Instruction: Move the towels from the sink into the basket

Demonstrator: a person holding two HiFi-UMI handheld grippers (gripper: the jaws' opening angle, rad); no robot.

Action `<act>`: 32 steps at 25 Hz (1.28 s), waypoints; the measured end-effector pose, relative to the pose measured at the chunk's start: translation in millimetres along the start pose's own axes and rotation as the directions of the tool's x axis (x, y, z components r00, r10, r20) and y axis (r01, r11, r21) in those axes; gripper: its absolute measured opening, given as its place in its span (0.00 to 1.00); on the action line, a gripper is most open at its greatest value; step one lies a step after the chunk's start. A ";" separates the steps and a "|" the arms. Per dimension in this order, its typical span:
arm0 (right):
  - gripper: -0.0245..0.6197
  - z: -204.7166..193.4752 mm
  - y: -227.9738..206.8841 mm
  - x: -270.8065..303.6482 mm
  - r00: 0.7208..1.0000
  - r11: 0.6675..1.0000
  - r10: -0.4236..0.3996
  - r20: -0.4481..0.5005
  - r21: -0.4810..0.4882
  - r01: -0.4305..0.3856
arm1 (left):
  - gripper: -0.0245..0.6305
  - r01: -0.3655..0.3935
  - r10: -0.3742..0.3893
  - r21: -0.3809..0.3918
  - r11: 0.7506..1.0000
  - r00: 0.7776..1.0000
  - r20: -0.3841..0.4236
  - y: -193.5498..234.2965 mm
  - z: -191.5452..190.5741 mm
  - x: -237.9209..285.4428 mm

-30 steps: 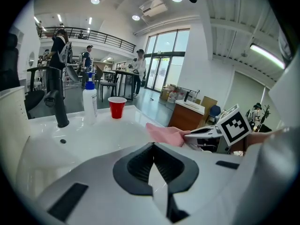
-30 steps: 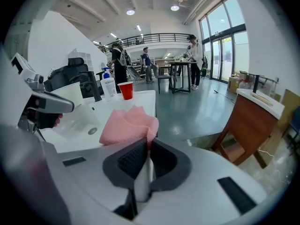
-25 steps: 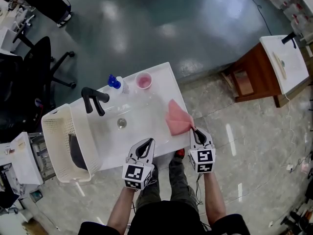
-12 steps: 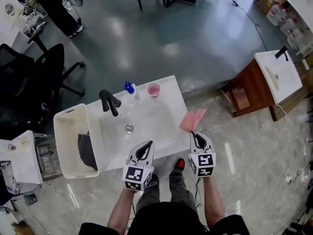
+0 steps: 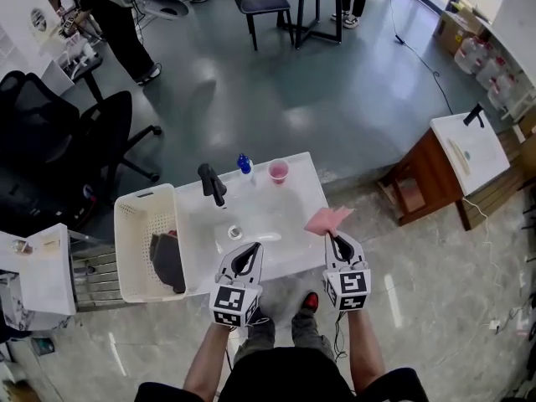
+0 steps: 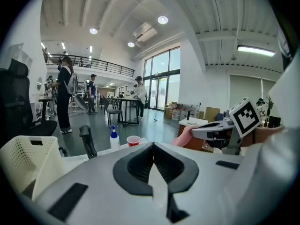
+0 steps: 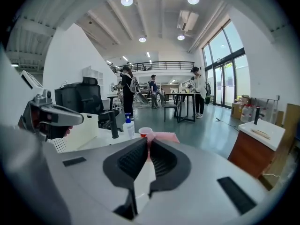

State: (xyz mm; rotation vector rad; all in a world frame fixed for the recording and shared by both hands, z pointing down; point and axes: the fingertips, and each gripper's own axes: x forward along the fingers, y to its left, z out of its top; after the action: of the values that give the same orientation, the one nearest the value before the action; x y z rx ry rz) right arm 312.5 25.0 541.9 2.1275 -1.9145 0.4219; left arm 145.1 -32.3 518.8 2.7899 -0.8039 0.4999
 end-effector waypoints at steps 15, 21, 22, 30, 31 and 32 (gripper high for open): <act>0.10 78.2 82.9 -14.3 0.984 0.992 0.104 0.143 -0.088 -0.092 | 0.05 -0.086 0.083 0.016 0.996 0.988 0.134 40.3 44.7 -62.9; 0.10 98.9 125.9 -1.8 0.966 0.978 0.191 0.174 -0.118 -0.172 | 0.05 -0.160 0.158 0.003 0.987 0.978 0.139 69.2 42.0 -91.3; 0.10 100.5 133.8 1.6 0.963 0.975 0.206 0.174 -0.123 -0.186 | 0.05 -0.174 0.173 -0.002 0.985 0.975 0.139 75.5 40.3 -96.6; 0.10 112.8 200.2 18.8 0.928 0.940 0.325 0.184 -0.168 -0.297 | 0.05 -0.293 0.295 -0.041 0.955 0.945 0.139 119.3 27.0 -148.9; 0.10 114.0 209.2 20.4 0.922 0.935 0.340 0.184 -0.175 -0.310 | 0.05 -0.306 0.310 -0.046 0.951 0.941 0.139 124.6 25.3 -155.8; 0.10 115.2 218.1 21.8 0.917 0.929 0.354 0.183 -0.182 -0.322 | 0.05 -0.320 0.324 -0.051 0.946 0.936 0.140 129.6 23.6 -162.8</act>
State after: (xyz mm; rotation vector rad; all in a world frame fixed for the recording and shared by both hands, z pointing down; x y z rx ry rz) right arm 103.3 -61.2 441.2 1.8093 -2.3675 0.1074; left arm -48.8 -68.8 448.4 2.7029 -1.3026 0.3304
